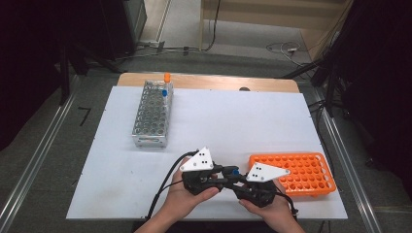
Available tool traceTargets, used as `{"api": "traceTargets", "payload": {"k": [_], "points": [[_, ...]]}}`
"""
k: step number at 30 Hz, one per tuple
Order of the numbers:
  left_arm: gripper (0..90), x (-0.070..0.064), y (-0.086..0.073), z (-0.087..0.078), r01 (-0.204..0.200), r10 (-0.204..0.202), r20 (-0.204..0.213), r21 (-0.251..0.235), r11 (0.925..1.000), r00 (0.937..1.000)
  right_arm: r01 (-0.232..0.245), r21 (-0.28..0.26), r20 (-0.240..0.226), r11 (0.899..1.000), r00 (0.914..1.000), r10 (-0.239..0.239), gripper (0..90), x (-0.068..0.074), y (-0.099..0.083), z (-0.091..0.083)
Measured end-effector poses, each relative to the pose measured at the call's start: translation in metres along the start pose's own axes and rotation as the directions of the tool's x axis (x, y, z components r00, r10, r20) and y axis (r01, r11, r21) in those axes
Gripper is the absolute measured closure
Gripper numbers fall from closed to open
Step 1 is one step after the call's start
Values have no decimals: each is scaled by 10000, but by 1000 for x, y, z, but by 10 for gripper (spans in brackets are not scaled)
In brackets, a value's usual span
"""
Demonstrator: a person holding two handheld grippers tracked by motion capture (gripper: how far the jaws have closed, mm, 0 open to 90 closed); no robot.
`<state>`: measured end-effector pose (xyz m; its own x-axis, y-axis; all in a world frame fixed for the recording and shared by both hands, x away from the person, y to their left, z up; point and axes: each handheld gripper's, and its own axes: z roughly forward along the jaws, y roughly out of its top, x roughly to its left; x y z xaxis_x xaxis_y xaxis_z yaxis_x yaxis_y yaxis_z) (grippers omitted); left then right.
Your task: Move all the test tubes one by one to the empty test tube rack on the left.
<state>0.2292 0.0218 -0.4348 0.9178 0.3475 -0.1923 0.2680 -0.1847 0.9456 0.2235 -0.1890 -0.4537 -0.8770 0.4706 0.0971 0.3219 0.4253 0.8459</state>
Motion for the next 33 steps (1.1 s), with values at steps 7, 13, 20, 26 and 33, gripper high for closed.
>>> {"api": "traceTargets", "payload": {"k": [7,13,20,26,33], "points": [[766,3,2,-9,-115,101,-481,-289,9995,9988,19,-155,-128,9999,9999,-21,703,-3,-1,-4],[767,18,5,-30,15,-125,-1487,-739,9973,9888,-324,-464,-119,9984,9994,319,572,-16,-4,-16],[767,53,12,-66,-54,-306,-3147,-1130,9936,9487,-605,-786,643,9951,9958,656,317,-39,-15,-45],[767,90,21,-97,-11,-652,-4448,-1472,9891,8933,-797,-734,1112,9941,9899,875,67,-58,-29,-68],[767,134,28,-119,105,-1131,-5602,-1831,9830,8206,-1048,-1051,1189,9889,9860,1171,0,-77,-41,-88]]}}
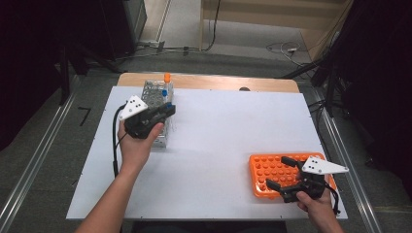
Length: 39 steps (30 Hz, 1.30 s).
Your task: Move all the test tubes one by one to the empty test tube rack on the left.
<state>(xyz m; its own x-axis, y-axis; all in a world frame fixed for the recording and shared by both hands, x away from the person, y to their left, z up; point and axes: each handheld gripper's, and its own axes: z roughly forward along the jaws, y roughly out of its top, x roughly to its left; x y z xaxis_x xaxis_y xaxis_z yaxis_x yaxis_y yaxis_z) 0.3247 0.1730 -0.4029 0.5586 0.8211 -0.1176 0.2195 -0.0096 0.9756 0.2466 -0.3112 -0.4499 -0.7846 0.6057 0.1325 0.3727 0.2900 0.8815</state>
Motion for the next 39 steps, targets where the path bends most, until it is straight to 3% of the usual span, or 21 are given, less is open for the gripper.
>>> {"api": "traceTargets", "payload": {"k": [8,15,19,24,31,34,35,38,39], "points": [[767,33,0,20,211,-243,-1202,-278,9994,9924,-30,76,137,10000,9999,29,0,-2,-2,0],[767,47,0,34,305,-402,-1820,-560,9980,9825,-19,96,206,10000,9998,17,0,-3,-3,1],[767,50,-1,39,127,-244,-2134,-561,9983,9767,-43,55,263,10000,9996,42,0,-4,-4,0],[766,52,-6,45,178,-178,-2270,-19,9998,9737,-89,84,291,9999,9995,86,0,-5,-4,0],[739,49,-11,47,394,-265,-2158,557,9977,9761,-97,88,351,9999,9993,94,0,-5,-5,1],[661,49,-12,46,600,-455,-2029,659,9960,9781,-101,135,389,9999,9992,95,0,-6,-5,1],[593,48,-12,45,685,-537,-2002,675,9954,9783,-83,151,409,9999,9991,77,0,-6,-5,1],[515,45,-12,39,807,-675,-1800,668,9945,9814,-127,147,414,9998,9991,121,0,-7,-6,2],[453,43,-12,37,839,-718,-1684,662,9943,9831,-120,136,433,9998,9990,114,0,-7,-6,2]]}}
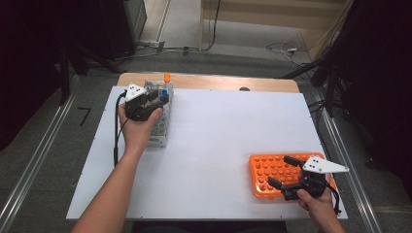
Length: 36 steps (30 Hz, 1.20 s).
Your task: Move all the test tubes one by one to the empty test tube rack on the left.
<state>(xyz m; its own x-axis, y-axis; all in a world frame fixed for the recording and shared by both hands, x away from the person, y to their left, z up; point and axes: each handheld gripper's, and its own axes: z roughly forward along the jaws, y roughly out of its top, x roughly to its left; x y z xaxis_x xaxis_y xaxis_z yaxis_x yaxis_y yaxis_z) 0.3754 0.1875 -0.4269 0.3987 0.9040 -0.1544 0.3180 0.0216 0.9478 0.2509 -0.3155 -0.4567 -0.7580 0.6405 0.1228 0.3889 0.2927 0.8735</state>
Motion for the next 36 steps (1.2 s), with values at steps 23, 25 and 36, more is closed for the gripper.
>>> {"api": "traceTargets", "payload": {"k": [23,25,36], "points": [[2,-56,-41,-102,-73,89,1659,-98,9999,9861,-4,-24,272,10000,9996,5,0,-10,-3,2],[0,-59,-46,-110,-38,54,1800,-94,9999,9837,-11,-46,296,10000,9996,13,0,-10,-3,2],[0,-66,-70,-134,-132,95,2004,171,9998,9797,-26,-37,497,10000,9988,28,0,-14,-4,0]]}}
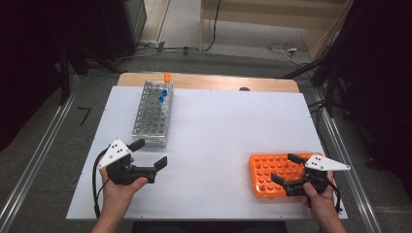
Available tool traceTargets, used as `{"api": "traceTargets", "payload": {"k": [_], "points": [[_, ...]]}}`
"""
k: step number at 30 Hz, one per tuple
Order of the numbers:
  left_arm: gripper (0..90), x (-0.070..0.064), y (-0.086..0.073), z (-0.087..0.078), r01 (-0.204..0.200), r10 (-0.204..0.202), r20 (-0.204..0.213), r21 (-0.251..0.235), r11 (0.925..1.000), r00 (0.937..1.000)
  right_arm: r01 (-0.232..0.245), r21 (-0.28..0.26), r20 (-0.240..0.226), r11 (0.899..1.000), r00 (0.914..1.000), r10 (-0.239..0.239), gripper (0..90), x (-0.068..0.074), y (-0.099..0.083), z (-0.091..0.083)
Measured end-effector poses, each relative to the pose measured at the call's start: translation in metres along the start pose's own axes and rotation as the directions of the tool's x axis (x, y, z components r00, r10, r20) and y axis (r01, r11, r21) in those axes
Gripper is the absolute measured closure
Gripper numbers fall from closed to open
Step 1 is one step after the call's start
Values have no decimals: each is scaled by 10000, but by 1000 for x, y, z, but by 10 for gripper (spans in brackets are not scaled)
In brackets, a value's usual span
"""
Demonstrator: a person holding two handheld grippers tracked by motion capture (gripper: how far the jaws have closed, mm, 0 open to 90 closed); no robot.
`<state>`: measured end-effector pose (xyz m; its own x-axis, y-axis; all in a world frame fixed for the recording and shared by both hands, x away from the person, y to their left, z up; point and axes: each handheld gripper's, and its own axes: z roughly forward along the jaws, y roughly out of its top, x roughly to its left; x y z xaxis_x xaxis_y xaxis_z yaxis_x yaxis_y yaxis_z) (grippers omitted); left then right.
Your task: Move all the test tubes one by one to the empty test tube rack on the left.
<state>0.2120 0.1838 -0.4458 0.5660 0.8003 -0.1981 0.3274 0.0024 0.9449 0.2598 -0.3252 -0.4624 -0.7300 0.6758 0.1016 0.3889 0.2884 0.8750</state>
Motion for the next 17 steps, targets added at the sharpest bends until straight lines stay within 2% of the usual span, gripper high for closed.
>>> {"api": "traceTargets", "payload": {"k": [4,8,17], "points": [[0,-1,-3,-4,-98,98,21,-18,10000,9999,2,20,11,10000,10000,-2,0,0,0,0],[0,0,-2,-6,83,-82,70,-217,9997,9999,3,18,24,10000,10000,-3,0,-1,-1,1],[0,-1,-4,-5,2,0,99,-210,9998,10000,38,36,68,10000,10000,-38,0,-1,-1,1]]}}
